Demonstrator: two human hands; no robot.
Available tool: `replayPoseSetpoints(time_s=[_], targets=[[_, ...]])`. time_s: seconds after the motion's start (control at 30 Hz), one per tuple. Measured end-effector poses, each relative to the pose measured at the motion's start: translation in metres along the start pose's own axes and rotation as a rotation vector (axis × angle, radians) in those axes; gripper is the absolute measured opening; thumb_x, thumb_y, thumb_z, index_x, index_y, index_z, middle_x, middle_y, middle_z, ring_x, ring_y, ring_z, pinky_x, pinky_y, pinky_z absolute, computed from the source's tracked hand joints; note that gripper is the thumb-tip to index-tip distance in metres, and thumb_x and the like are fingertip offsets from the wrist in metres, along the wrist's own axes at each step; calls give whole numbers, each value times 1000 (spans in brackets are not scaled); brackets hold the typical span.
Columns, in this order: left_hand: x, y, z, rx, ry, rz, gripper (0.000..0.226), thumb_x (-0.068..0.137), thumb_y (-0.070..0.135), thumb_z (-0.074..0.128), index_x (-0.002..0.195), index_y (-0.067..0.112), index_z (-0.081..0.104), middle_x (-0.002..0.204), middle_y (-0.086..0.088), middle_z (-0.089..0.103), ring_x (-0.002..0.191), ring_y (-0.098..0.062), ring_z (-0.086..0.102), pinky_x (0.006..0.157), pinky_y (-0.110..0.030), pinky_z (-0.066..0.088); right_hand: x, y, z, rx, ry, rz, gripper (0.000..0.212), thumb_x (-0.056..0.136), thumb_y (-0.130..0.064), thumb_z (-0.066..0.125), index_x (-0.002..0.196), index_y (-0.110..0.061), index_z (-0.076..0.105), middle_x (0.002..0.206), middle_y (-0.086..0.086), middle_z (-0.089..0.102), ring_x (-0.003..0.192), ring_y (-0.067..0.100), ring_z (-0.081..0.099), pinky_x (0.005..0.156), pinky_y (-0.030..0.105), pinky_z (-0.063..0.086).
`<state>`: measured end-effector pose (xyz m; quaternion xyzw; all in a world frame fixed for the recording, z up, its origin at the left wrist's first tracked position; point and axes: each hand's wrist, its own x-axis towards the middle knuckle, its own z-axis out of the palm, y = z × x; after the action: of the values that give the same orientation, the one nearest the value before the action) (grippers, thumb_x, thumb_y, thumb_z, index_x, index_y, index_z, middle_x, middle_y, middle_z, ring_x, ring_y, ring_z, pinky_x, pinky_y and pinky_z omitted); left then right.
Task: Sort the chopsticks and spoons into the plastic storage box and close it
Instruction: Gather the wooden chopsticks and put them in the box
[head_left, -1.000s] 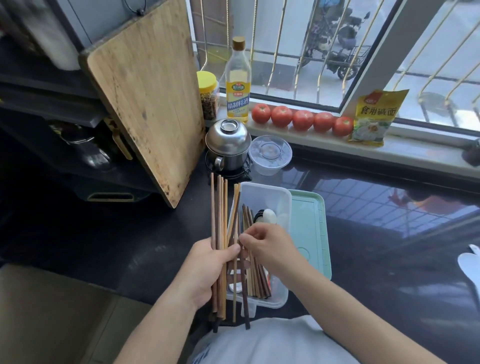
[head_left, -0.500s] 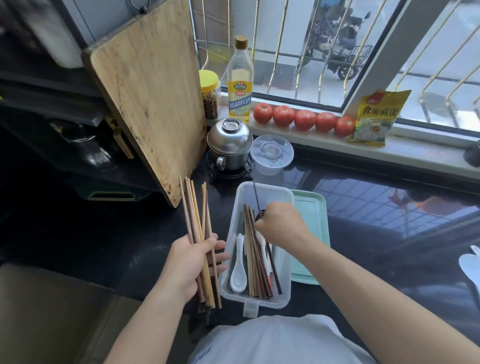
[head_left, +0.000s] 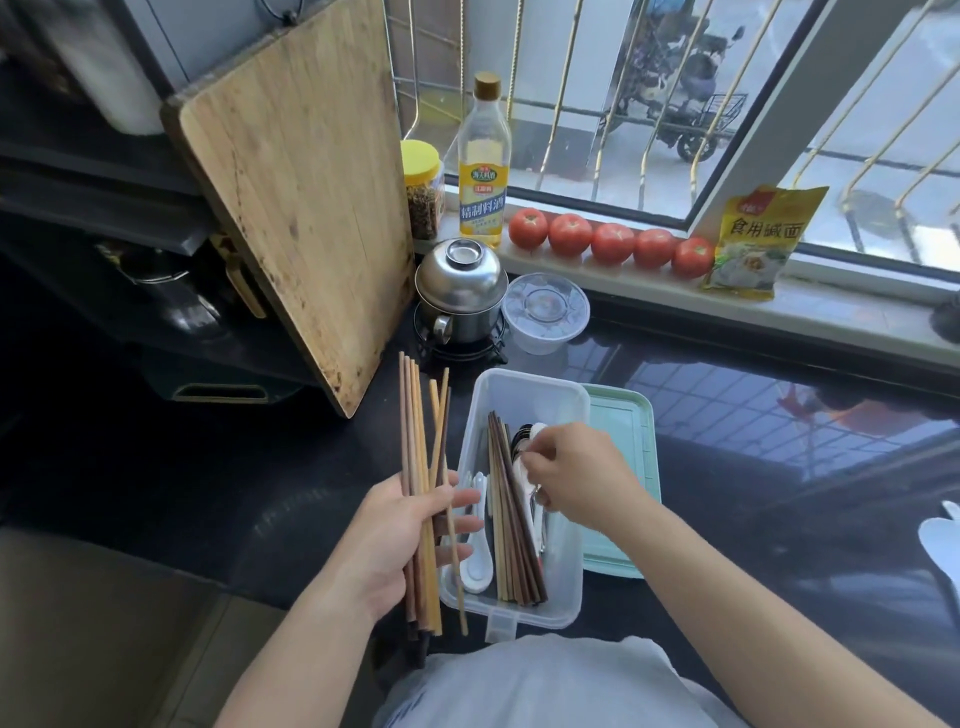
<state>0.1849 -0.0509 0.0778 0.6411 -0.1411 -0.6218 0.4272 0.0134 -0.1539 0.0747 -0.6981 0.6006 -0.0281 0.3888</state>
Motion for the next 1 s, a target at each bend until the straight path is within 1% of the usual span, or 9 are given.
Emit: replayPoseSetpoints(time_s=[0.07,0.2,0.3,0.43,0.53,0.6,0.77,0.87,1.0], targets=[[1,3,9,34,-90,7,17,103,12,59,117,8,67,103,-13,78,87,-29,76,70,-40,61,-19,-7,8,308,-102,32,19,96,-25,58,87,-18,73,75,3,74,72,28,74,73,47,62],[2,4,27,159,-249,36,19,103,14,59,119,12,69,105,-14,78,86,-34,75,63,-34,57,-33,-12,15,668,-185,86,22,98,-29,65,92,-11,76,78,2,75,72,19,72,74,33,61],[4,2,28,81,-200,-11,16,103,12,59,118,7,65,103,-17,78,92,-40,76,63,-39,60,-22,-3,1,826,-31,159,23,98,-20,64,89,0,72,76,8,68,66,15,66,62,26,57],[13,-7,9,-22,111,-11,15,102,14,62,114,6,60,99,-18,76,75,-28,75,59,-39,60,5,14,-27,329,365,77,32,97,-25,56,72,-7,65,65,7,68,60,21,65,64,41,58],[16,-8,-8,-46,256,-2,14,100,17,64,110,8,65,92,-11,70,67,-21,64,55,-35,54,13,3,-17,-230,111,18,29,97,-28,53,76,-10,61,79,11,67,78,33,63,66,35,50],[15,-6,-11,-69,275,4,14,99,16,65,109,6,68,85,-9,65,64,-19,60,53,-34,51,15,-5,9,-400,-16,-18,17,99,-19,50,90,-10,62,89,13,61,82,33,59,68,33,43],[4,0,-3,-71,181,21,13,101,11,62,110,5,69,89,-13,66,64,-21,63,57,-37,59,27,1,44,-465,-41,-48,21,100,-11,47,110,-4,64,92,15,58,102,36,64,73,33,43],[-1,-2,-5,-59,166,22,14,102,12,60,112,7,68,94,-16,75,74,-26,71,68,-42,63,25,4,34,-445,23,-87,17,100,-16,49,92,-8,62,79,8,49,91,35,61,68,33,42],[-6,-3,-4,-83,109,26,16,104,12,57,116,4,64,95,-15,79,81,-28,76,72,-41,61,13,15,5,-128,205,-25,25,94,-26,51,75,-14,62,74,5,67,74,32,63,67,39,55]])
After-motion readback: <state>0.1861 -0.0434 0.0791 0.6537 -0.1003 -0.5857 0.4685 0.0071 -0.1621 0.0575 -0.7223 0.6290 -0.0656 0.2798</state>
